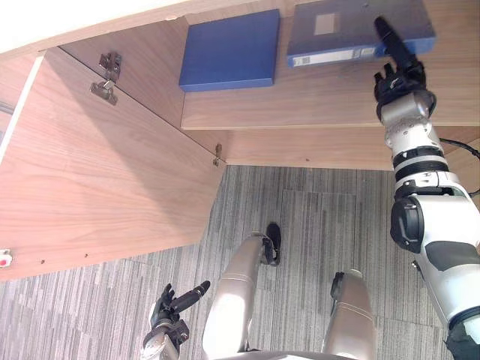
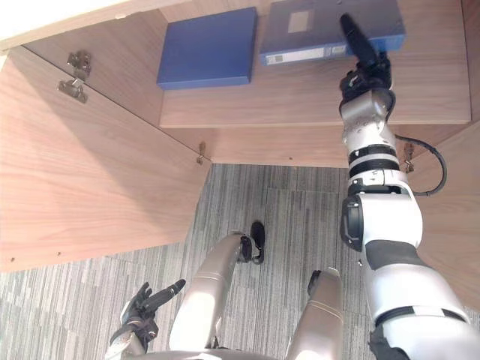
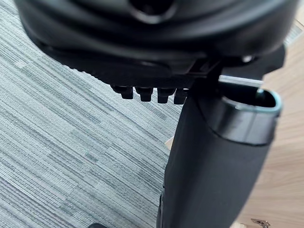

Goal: Walk over to the cabinet, pick up the folder, carry it to the office cabinet, place the folder inside the office cabinet, then close the office cabinet door

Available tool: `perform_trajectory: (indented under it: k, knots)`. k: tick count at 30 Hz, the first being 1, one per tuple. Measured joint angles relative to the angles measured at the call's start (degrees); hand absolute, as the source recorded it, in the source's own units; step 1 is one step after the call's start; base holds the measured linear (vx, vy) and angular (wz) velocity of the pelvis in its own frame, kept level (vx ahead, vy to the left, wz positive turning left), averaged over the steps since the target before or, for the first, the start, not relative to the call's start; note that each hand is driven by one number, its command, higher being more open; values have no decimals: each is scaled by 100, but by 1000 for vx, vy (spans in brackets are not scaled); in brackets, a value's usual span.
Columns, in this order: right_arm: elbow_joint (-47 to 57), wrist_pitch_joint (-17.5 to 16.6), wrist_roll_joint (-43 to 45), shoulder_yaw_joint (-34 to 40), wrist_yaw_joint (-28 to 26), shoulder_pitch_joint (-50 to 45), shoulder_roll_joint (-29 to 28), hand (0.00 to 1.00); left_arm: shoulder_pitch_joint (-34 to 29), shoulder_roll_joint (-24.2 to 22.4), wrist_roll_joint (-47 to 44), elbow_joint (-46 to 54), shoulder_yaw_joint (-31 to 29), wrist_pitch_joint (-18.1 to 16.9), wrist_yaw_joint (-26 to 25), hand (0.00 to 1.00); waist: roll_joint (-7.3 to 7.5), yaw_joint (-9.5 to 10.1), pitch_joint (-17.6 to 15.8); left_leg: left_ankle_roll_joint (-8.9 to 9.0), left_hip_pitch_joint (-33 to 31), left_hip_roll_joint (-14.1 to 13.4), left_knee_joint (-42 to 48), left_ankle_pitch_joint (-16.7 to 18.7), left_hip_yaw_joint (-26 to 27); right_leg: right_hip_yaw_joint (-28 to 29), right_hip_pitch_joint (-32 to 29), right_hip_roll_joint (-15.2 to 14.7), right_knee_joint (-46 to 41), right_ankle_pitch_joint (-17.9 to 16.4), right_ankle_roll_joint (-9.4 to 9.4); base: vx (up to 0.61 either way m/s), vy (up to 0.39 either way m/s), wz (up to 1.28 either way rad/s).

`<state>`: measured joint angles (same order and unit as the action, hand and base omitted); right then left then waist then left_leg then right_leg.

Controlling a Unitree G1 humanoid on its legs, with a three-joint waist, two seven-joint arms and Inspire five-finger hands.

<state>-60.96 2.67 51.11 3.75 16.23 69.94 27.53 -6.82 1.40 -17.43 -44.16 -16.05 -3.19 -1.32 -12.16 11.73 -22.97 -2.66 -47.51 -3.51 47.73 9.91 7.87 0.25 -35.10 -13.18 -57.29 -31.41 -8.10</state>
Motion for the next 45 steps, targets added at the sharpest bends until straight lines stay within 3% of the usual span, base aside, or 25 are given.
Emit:
perform_trajectory:
  k: [6,9,13,18,25,31,37,39,42,44,45]
  knots:
    - [-205,176,-1124,-680,-960,-615,449,100,-190,400,65,1,0,11,265,100,172,-7,81,10,32,9,-63,-6,0,-25,40,-7,74,8,11,0,0,0]
    - [-280,184,-1282,-770,-1314,-779,587,100,-202,539,121,1,-2,12,372,100,213,-18,105,10,67,11,-64,-6,-4,-32,80,-10,81,9,12,0,0,0]
    - [-371,157,-1347,-912,-1629,-1028,633,100,-242,657,141,0,-2,13,497,100,328,-19,176,15,107,12,-73,-3,-15,-46,126,-9,117,14,21,-37,7,0]
    - [-402,81,-2308,-1034,-2048,-1278,686,100,-340,709,243,-12,-3,57,605,100,462,-19,257,9,140,10,-135,-7,9,-38,161,-7,230,78,9,-23,25,-3]
    - [202,-192,-5840,-2154,-2582,-1541,753,100,-360,834,460,-222,-7,128,820,100,629,-62,389,13,364,-4,-304,-4,73,-26,381,6,500,166,7,-2,12,-4]
    - [567,-302,-7518,-2981,-2499,-2044,422,100,-355,831,459,-291,193,134,794,100,786,-84,485,35,697,-92,-562,-12,149,-5,667,108,905,339,31,10,9,-12]
    - [522,-140,-7831,-2995,-2582,-2726,255,100,-336,798,469,-490,385,139,776,100,869,-100,519,89,1690,-98,-1452,-217,307,-118,1692,141,2031,815,43,53,3,-12]
    - [491,62,-8065,-2995,-2667,-3395,-71,100,-338,799,522,-517,362,136,750,100,1043,-204,621,181,2225,-134,-1960,-359,317,-284,2283,214,2689,1101,88,136,-69,-10]
    - [517,103,-8073,-2954,-2734,-4211,-506,100,-300,865,809,-717,310,127,673,100,1278,-353,825,318,2718,-305,-2434,-512,414,-369,2781,426,3425,1521,91,148,-113,-28]
    - [513,102,-7975,-2612,-2726,-4724,-711,100,-232,892,925,-924,308,128,626,100,1331,-465,973,346,2909,-437,-2496,-529,359,-344,3055,598,3808,1740,144,91,-115,-28]
    - [507,94,-7526,-2325,-2718,-5051,-808,100,-165,939,969,-1095,307,128,610,100,1340,-498,1067,410,2968,-499,-2421,-546,109,-287,3208,730,4003,1898,199,44,-96,-28]
